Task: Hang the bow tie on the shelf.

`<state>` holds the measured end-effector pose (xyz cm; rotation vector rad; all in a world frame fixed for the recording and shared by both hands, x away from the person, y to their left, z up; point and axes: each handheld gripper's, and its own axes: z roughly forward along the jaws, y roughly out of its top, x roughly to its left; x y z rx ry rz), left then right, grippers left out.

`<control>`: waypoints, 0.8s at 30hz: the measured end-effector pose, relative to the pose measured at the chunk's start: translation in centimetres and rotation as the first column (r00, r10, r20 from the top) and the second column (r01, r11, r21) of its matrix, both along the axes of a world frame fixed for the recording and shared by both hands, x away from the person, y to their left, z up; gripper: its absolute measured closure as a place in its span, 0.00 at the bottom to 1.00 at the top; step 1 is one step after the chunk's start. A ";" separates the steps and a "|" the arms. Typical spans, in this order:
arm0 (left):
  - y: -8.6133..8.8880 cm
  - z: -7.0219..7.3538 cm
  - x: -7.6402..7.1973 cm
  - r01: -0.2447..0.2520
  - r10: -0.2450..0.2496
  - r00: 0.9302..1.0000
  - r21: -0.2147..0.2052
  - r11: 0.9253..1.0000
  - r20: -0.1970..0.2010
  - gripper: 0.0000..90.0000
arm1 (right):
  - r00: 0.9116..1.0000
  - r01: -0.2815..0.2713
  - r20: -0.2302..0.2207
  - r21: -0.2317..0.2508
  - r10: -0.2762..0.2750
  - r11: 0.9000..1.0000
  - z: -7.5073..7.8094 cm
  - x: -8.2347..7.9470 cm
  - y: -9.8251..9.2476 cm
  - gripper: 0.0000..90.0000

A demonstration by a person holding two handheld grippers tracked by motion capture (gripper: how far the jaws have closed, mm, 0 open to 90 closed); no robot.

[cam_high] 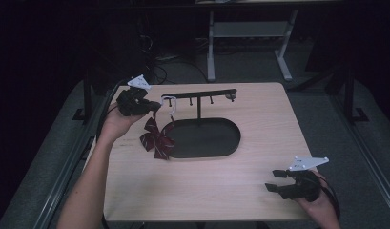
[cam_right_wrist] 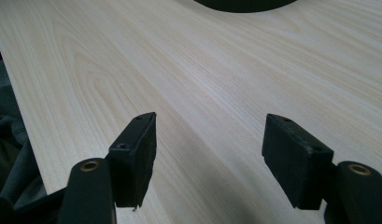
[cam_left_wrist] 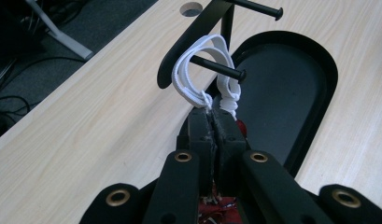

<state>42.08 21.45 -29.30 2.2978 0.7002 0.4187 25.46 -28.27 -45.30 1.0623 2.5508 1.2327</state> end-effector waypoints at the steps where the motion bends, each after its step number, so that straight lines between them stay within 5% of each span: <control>1: 0.0 0.0 0.0 -0.005 0.005 1.000 -0.002 1.000 -0.003 0.98 | 1.000 0.000 0.000 0.002 0.000 1.000 0.0 0.0 0.0 0.39; 24: -0.1 -0.3 0.3 -0.008 0.008 1.000 0.013 1.000 -0.002 0.97 | 1.000 0.002 -0.003 0.005 -0.002 1.000 -0.1 0.1 0.0 0.39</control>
